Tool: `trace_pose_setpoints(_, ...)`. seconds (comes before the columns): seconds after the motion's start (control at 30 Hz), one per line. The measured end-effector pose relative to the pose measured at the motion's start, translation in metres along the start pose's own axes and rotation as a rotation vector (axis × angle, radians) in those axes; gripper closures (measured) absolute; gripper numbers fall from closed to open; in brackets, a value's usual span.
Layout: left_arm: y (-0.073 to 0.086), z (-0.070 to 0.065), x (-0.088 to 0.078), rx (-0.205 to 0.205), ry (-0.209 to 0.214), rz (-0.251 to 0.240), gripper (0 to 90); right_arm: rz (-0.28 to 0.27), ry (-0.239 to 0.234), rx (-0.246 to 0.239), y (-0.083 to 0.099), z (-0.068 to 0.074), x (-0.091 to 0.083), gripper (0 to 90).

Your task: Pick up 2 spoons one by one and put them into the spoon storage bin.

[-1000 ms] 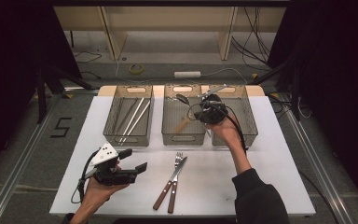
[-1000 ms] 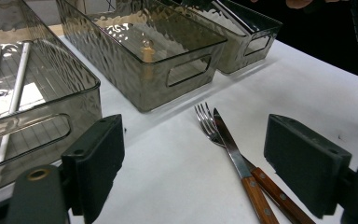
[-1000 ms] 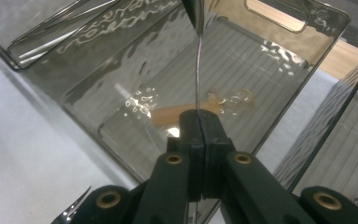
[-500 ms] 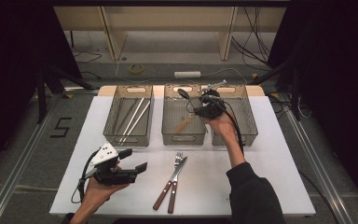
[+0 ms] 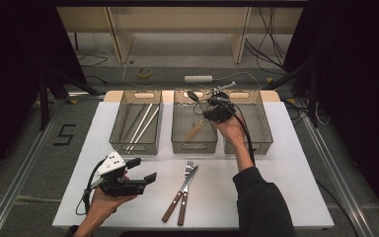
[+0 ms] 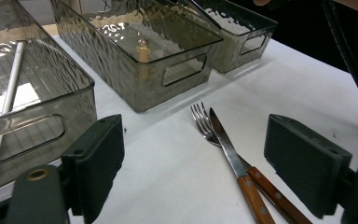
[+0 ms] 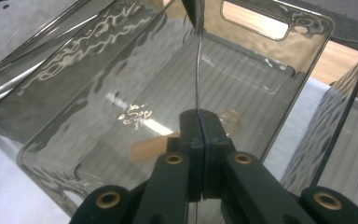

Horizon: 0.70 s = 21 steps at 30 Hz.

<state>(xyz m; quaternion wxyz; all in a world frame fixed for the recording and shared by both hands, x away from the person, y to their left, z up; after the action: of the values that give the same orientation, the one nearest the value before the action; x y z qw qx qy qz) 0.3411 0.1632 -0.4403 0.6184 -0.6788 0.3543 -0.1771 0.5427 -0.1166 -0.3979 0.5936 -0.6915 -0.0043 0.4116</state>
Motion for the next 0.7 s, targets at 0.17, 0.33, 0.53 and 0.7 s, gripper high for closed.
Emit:
trace_pose_setpoints(0.17,0.0,0.0,0.0,-0.002,0.004,0.002,19.7,0.004,0.006,0.013,0.0,-0.001,0.005,90.0)
trace_pose_setpoints(0.33,0.0,-0.001,0.001,-0.002,0.005,0.005,19.6,0.003,0.009,0.011,-0.002,0.002,0.01,90.0)
trace_pose_setpoints(0.53,0.001,-0.002,0.0,0.004,0.01,0.009,19.7,0.021,0.0,0.019,0.004,0.007,0.017,90.0)
trace_pose_setpoints(0.7,0.001,-0.002,0.001,0.004,0.01,0.008,19.7,0.035,0.002,0.019,0.007,0.009,0.021,90.0)
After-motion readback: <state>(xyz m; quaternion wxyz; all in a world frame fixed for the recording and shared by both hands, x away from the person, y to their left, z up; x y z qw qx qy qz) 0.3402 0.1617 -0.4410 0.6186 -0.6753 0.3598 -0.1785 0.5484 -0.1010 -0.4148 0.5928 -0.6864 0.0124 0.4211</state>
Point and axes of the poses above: each handheld gripper's, and its own axes: x roughly forward along the jaws, y roughly out of its underside, z roughly to its left, the point moved 3 cm from there along x, roughly forward along the jaws, and after that the axes turned 13 degrees about -z, right-handed, at the moved point
